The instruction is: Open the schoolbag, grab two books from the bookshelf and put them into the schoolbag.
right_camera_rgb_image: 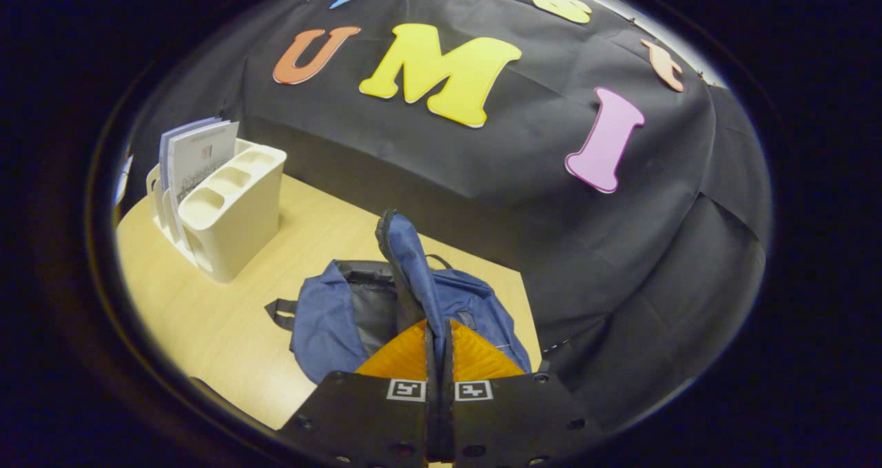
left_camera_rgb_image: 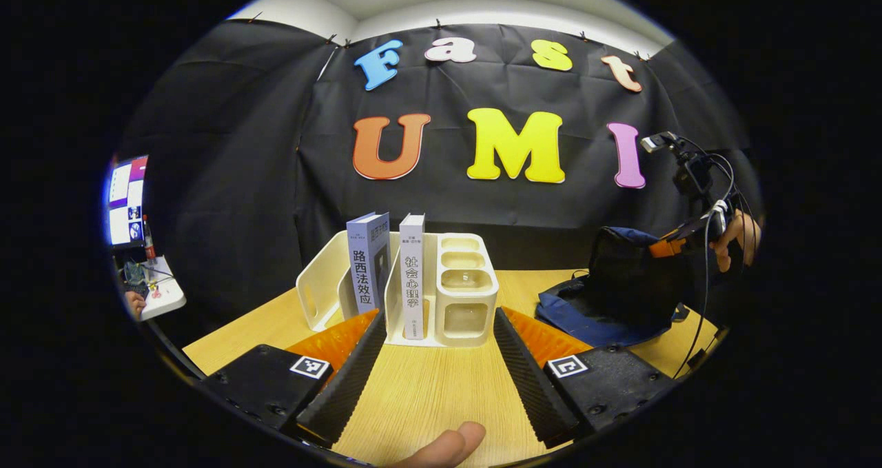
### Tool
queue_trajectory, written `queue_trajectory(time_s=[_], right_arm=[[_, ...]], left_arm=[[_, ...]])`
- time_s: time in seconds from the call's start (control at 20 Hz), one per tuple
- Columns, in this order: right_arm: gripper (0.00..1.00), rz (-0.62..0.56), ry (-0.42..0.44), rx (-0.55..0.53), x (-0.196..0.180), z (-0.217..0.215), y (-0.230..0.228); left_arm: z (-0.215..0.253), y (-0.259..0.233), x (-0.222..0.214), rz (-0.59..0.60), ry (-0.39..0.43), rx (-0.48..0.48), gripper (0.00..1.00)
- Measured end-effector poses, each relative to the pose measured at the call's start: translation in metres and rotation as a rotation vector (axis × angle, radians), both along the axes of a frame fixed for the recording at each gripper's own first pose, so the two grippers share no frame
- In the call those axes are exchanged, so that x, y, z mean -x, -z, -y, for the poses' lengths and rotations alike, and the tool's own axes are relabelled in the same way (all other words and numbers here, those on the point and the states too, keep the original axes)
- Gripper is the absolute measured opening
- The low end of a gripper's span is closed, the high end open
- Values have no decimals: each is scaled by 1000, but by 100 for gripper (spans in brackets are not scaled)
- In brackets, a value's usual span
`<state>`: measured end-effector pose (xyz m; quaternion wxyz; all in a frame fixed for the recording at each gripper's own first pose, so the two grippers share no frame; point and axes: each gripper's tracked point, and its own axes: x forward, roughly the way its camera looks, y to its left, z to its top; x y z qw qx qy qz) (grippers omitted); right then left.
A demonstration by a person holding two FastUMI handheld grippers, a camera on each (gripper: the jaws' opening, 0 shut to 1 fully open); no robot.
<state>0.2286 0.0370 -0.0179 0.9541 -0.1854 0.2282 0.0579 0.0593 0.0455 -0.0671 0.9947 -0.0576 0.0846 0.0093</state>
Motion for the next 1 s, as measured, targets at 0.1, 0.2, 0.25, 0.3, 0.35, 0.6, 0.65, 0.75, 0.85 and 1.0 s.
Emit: queue_trajectory(time_s=[0.1, 0.2, 0.25, 0.3, 0.35, 0.6, 0.65, 0.75, 0.85, 1.0], right_arm=[[1, 10, 3, -12, -7, 14, -11], [1, 20, 8, -27, -17, 27, -22], [1, 25, 9, -40, -21, 32, -26], [1, 26, 11, -48, -24, 37, -29], [1, 29, 12, -56, -27, 43, -33], [1, 32, 20, -103, -42, 66, -41], [1, 33, 21, -105, -44, 71, -41], [0, 34, 21, -118, -48, 76, -43], [0, 36, 15, -121, -50, 81, -43], [1, 40, -1, -115, -50, 85, -39]], left_arm=[[-8, 0, -8, -23, -15, 21, 99], [-21, -9, -19, -24, -47, 10, 99], [-27, -14, -26, -22, -58, 0, 99], [-32, -16, -33, -28, -70, -9, 99], [-37, -20, -40, -32, -80, -18, 98], [-36, -38, -85, -56, -59, -46, 98], [-33, -41, -93, -62, -47, -59, 98], [-31, -51, -111, -63, -33, -77, 98], [-29, -58, -131, -79, -23, -64, 98], [-30, -73, -158, -91, -21, -54, 98]])
